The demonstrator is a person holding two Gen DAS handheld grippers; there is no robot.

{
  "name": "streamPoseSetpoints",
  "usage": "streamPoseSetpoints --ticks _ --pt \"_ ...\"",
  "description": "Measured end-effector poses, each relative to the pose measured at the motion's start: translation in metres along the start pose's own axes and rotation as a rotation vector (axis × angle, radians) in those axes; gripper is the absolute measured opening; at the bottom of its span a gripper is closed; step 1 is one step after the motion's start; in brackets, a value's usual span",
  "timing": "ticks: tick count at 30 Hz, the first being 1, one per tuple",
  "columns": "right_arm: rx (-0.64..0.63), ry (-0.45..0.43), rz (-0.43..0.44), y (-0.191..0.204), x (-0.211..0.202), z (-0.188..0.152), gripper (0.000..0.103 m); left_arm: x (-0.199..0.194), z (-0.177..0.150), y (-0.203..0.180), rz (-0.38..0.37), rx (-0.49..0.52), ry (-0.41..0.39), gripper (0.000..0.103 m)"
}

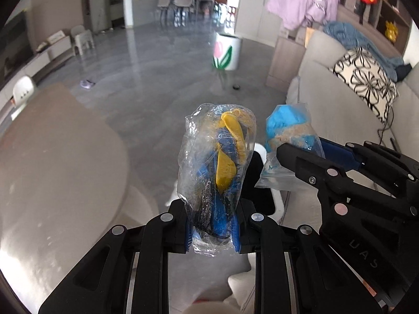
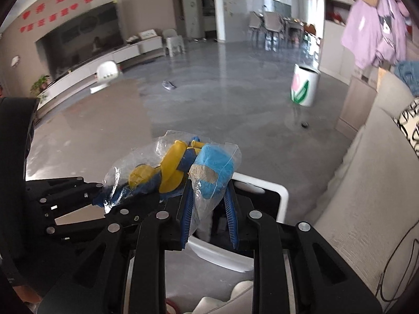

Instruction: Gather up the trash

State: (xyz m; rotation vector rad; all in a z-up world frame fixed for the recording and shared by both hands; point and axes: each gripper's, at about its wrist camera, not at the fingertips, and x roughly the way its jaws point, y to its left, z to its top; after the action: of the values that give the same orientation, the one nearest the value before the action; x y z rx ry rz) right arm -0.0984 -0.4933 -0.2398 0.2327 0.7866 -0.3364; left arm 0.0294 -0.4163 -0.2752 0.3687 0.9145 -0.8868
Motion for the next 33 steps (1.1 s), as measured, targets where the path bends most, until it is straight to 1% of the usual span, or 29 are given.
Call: streamPoseSetpoints --ticks 5,10,11,12,13,14,15,16,18,20,21,25,33 --pt "0.035 0.050 -0.022 -0.033 0.030 -0.011 0.025 0.037 0.004 -0.016 -0.008 0.042 0.054 0.022" --pt "0.068 0.094 -0.022 -0.051 0.055 -0.018 0.025 0.080 0.003 -0.024 -0.016 0.055 0.126 0.022" --pt "0.076 0.108 -0.022 -0.054 0.062 -0.020 0.029 0.088 0.002 -0.025 -0.025 0.057 0.144 0.026" --pt "0.080 0.120 -0.015 -0.057 0.068 -0.021 0.035 0.094 0.001 -0.025 -0.026 0.058 0.156 0.035" --pt "0.084 0.135 0.005 -0.062 0.075 -0.019 0.076 0.103 0.000 -0.026 -0.019 0.059 0.188 0.076" --pt "0.087 0.162 0.044 -0.065 0.085 -0.021 0.096 0.111 -0.001 -0.026 0.001 0.063 0.220 0.096" --pt "0.087 0.191 0.049 -0.067 0.092 -0.023 0.100 0.118 -0.001 -0.028 0.016 0.075 0.243 0.097" --pt "0.084 0.208 0.030 -0.069 0.097 -0.024 0.100 0.123 -0.002 -0.030 0.016 0.094 0.249 0.097" --pt "0.085 0.209 0.009 -0.074 0.104 -0.024 0.100 0.128 -0.003 -0.034 0.070 0.140 0.233 0.098" --pt "0.091 0.199 0.003 -0.078 0.105 -0.025 0.100 0.130 -0.002 -0.034 0.077 0.156 0.228 0.098" --pt "0.098 0.190 -0.002 -0.079 0.104 -0.024 0.100 0.130 -0.001 -0.032 0.084 0.153 0.226 0.098" --pt "0.110 0.168 -0.008 -0.080 0.097 -0.021 0.100 0.129 0.004 -0.025 0.068 0.117 0.226 0.098" --pt "0.095 0.136 -0.027 -0.072 0.079 -0.013 0.100 0.106 0.012 -0.012 0.082 0.081 0.194 0.098"
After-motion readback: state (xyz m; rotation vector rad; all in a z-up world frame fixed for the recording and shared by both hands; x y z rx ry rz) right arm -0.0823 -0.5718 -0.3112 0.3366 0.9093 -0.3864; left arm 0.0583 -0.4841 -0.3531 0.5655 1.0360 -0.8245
